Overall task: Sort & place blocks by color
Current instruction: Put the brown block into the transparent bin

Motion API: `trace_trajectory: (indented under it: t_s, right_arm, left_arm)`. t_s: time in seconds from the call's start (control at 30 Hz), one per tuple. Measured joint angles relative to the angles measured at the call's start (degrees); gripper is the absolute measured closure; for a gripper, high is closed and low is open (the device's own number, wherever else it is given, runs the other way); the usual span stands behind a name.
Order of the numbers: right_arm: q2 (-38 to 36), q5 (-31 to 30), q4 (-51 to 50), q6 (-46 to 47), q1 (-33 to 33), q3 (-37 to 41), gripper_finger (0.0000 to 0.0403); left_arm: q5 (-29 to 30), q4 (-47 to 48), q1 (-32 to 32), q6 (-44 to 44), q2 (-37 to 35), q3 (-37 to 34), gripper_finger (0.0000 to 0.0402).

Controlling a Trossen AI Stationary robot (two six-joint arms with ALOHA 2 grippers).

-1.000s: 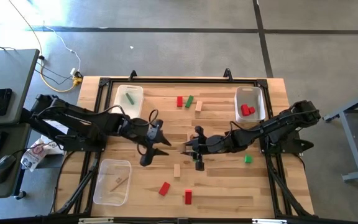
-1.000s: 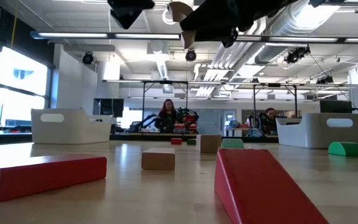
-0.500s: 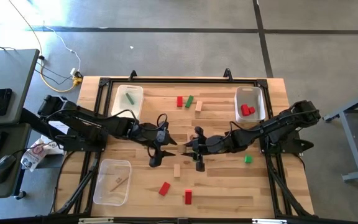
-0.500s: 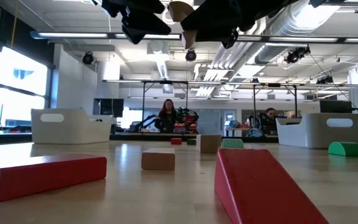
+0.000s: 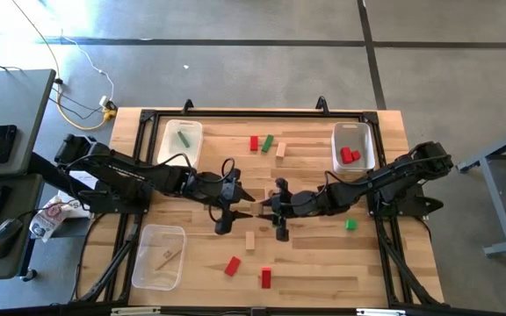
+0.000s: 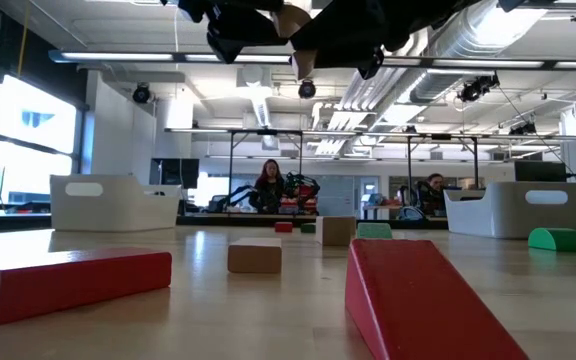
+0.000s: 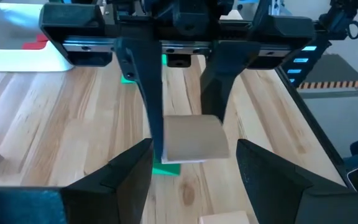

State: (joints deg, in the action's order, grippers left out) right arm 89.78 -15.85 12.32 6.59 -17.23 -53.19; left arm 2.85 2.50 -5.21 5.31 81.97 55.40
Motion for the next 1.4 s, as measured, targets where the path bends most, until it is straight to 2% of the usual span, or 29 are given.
trace_trajectory:
  t_s: [0.37, 0.5, 0.73, 0.9, 1.17, 1.4]
  right_arm:
    - [0.0, -1.3, 2.8, 0.0, 0.0, 0.0, 0.0296]
    - [0.0, -2.0, 2.8, 0.0, 0.0, 0.0, 0.0296]
    - [0.0, -2.7, 2.7, 0.0, 0.0, 0.0, 0.0296]
    - [0.0, -2.8, 2.7, 0.0, 0.0, 0.0, 0.0294]
    - [0.0, -2.6, 2.8, 0.0, 0.0, 0.0, 0.0264]
    - [-0.1, -2.7, 3.0, 1.3, 0.0, 0.0, 0.0215]
  left_arm:
    - [4.1, -2.9, 0.0, -1.5, 0.0, 0.0, 0.0196]
    - [4.0, -3.4, 0.0, -1.5, 0.0, 0.0, 0.0221]
    - [3.2, -3.0, 0.0, -3.4, -0.1, 0.0, 0.0287]
    - [3.3, -2.8, 0.0, -3.6, -0.1, 0.0, 0.0294]
    - [3.2, -2.6, 0.0, -3.7, -0.1, 0.0, 0.0294]
    - [3.5, 1.9, -0.1, -2.5, -0.1, 0.0, 0.0294]
